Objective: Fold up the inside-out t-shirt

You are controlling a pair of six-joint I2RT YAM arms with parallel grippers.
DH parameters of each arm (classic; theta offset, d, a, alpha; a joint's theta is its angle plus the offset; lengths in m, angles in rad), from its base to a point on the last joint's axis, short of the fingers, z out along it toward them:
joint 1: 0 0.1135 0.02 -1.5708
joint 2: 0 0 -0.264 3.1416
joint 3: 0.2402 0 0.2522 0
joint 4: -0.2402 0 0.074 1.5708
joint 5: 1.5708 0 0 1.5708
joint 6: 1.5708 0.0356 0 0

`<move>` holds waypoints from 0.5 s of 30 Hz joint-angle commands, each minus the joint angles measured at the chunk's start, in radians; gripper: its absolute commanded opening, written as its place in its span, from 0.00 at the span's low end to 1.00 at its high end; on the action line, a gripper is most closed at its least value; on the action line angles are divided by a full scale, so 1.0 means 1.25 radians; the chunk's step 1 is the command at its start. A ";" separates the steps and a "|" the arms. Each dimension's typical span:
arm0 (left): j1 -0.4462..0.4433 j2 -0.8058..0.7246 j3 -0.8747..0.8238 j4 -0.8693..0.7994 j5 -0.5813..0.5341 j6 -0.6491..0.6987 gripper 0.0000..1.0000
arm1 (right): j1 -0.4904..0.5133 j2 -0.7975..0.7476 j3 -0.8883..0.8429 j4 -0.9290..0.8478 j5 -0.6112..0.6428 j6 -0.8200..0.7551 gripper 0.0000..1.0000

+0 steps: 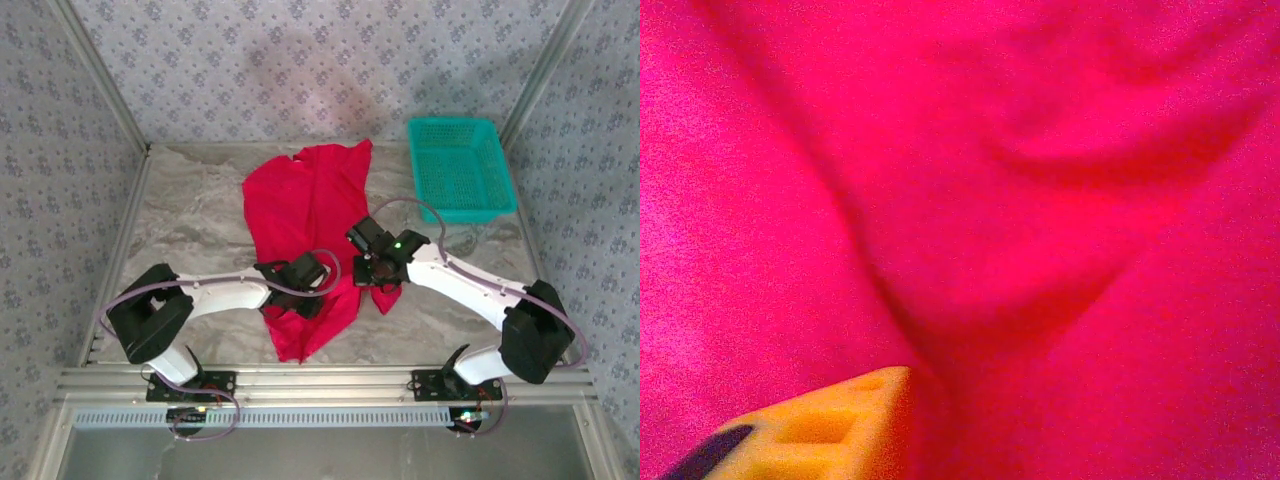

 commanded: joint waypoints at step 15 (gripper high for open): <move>0.059 -0.071 0.424 -0.185 0.079 -0.097 0.00 | -0.218 -0.030 0.005 -0.005 0.050 -0.102 0.05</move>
